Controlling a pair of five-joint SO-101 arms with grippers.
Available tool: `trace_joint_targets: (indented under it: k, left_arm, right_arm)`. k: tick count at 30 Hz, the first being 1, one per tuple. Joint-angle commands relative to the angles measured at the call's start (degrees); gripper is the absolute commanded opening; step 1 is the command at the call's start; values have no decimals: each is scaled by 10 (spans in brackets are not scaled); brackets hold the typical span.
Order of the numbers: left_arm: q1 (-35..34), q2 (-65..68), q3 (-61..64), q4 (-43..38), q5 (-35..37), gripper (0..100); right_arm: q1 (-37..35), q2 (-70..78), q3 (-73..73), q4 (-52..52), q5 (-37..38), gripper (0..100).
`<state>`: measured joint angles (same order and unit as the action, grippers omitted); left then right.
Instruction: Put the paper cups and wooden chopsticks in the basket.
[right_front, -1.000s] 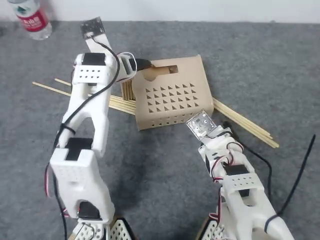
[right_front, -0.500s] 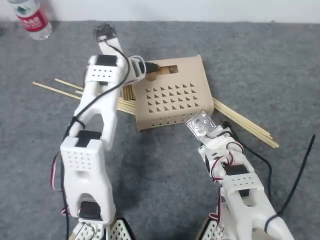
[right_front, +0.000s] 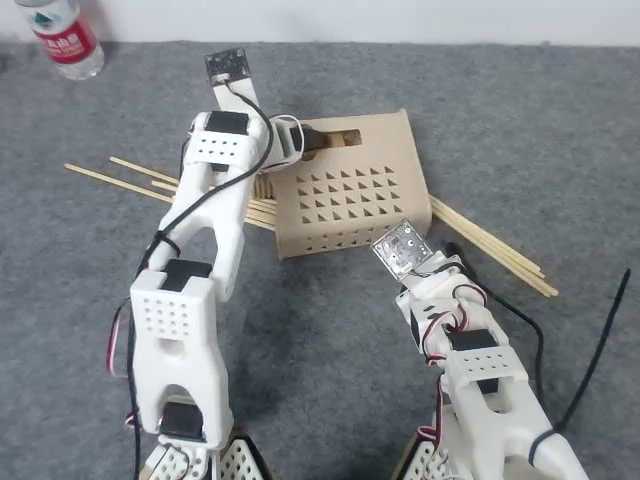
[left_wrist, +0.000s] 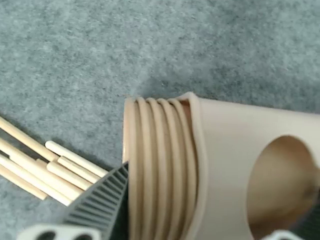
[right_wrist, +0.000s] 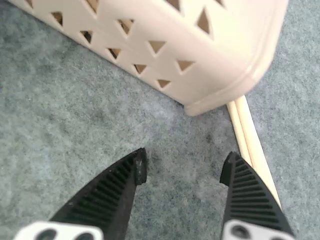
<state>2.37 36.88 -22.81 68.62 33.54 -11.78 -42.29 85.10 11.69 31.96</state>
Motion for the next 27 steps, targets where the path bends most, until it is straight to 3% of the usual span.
trace_joint_targets:
  k: [1,6,7,10,14,27]
  left_arm:
    - [26,-9,-29,-7,6,395]
    - [31,-9,-30,-11,6,70]
    - [31,-9,-30,-13,6,55]
    - [30,-8,-28,-23,6,73]
    - [29,-8,-28,-19,6,7]
    - [14,-14,-50,-19,-6,9]
  right_arm:
    - [-2,-8,-2,-10,6,252]
    - [-2,-8,-2,-9,6,252]
    - [-2,-8,-2,-9,6,252]
    - [-2,-8,-2,-9,6,252]
    - [-2,-8,-2,-9,6,252]
    - [-1,-8,-2,-8,6,252]
